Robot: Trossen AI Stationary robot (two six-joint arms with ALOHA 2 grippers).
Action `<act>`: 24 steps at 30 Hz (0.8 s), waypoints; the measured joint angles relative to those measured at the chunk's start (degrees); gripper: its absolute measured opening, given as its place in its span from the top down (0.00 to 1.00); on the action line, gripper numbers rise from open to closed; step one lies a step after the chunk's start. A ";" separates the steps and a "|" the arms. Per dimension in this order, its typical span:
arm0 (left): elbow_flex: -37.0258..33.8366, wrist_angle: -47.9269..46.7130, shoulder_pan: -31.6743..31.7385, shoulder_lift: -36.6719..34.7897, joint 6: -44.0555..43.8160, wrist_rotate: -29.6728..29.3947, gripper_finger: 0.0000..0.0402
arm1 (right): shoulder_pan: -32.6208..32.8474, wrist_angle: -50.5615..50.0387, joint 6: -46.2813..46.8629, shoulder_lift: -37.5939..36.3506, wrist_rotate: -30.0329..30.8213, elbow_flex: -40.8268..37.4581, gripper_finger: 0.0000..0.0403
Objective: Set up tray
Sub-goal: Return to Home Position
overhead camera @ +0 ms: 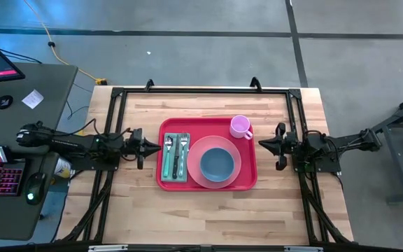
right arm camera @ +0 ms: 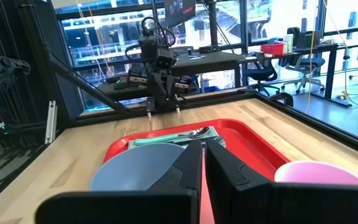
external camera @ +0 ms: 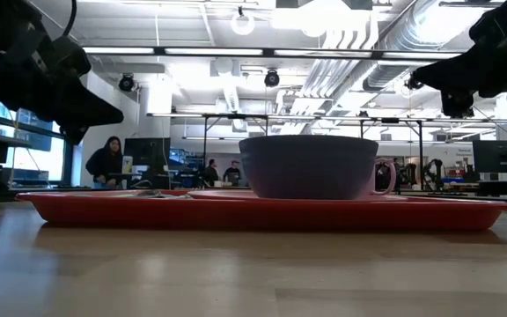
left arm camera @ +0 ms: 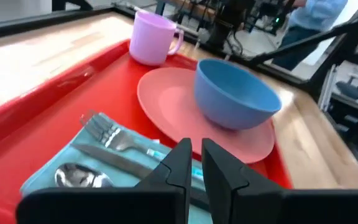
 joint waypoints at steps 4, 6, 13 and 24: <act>-0.02 -1.59 0.00 0.00 -0.61 0.06 0.82 | 0.00 0.00 0.00 0.00 -0.02 0.00 1.00; -0.03 -2.07 0.00 0.00 -0.70 0.12 0.82 | 0.00 0.00 0.00 0.00 -0.02 0.00 1.00; -0.08 -2.79 0.00 0.00 -0.74 0.17 0.82 | 0.00 0.00 0.00 0.00 -0.02 0.00 1.00; -0.11 -2.77 0.00 0.00 -0.79 0.21 0.82 | 0.01 0.01 0.00 0.00 -0.02 -0.01 1.00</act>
